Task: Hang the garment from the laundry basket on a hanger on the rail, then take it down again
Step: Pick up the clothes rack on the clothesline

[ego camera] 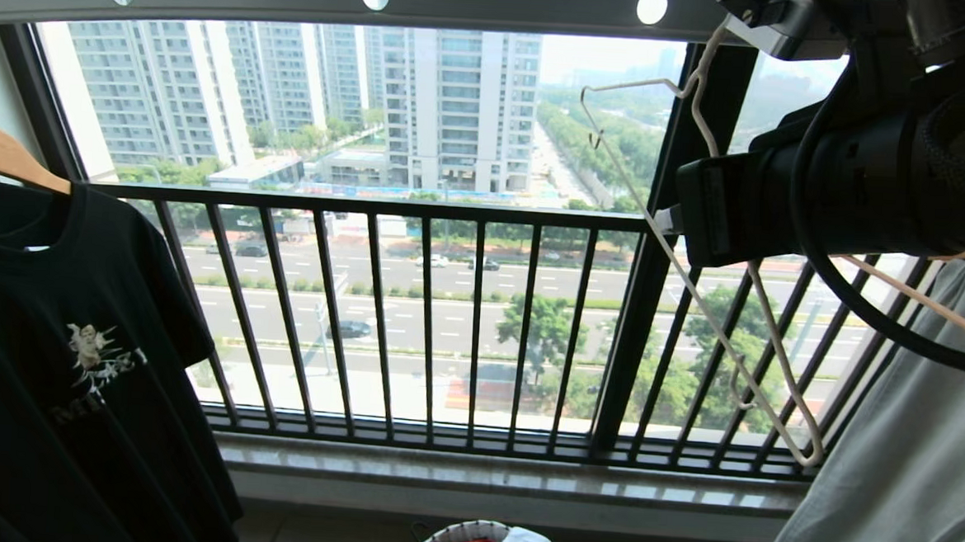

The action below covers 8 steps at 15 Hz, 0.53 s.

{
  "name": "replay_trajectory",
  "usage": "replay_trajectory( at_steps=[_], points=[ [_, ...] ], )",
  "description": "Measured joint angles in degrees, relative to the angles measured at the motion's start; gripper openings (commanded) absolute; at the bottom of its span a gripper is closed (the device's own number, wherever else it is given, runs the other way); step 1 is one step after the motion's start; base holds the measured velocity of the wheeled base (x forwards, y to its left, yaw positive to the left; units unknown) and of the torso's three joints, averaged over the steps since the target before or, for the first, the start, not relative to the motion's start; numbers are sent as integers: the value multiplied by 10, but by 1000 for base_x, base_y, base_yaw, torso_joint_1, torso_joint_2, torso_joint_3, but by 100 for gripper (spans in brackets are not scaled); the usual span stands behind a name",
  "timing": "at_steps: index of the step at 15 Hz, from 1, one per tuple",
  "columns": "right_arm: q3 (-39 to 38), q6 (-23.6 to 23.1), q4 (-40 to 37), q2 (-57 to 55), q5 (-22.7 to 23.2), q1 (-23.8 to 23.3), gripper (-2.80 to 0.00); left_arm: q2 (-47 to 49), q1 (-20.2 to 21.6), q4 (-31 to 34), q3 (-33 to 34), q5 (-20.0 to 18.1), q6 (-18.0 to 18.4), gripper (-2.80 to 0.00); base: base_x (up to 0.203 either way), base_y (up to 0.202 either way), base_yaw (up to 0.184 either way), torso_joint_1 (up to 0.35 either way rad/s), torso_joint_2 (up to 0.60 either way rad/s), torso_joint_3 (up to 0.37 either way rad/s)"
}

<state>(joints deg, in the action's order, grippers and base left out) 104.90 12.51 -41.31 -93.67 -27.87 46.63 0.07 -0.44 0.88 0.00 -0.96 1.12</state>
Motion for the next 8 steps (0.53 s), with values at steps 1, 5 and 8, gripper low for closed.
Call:
replay_trajectory(
  at_steps=[1, 5, 8],
  points=[
    [-20, 1, 0, 18, 0, 3, -280, 0, 0, 0, 0, 0, 0, -280, 0, 0, 0, 0, 0, 0],
    [-138, 6, 1, 117, 4, 8, -280, 0, 0, 0, 0, 0, 0, -280, 0, 0, 0, 0, 0, 0],
    [-262, 7, 16, 209, 8, 9, -280, 0, 0, 0, 0, 0, 0, -280, 0, 0, 0, 0, 0, 0]
  ],
)
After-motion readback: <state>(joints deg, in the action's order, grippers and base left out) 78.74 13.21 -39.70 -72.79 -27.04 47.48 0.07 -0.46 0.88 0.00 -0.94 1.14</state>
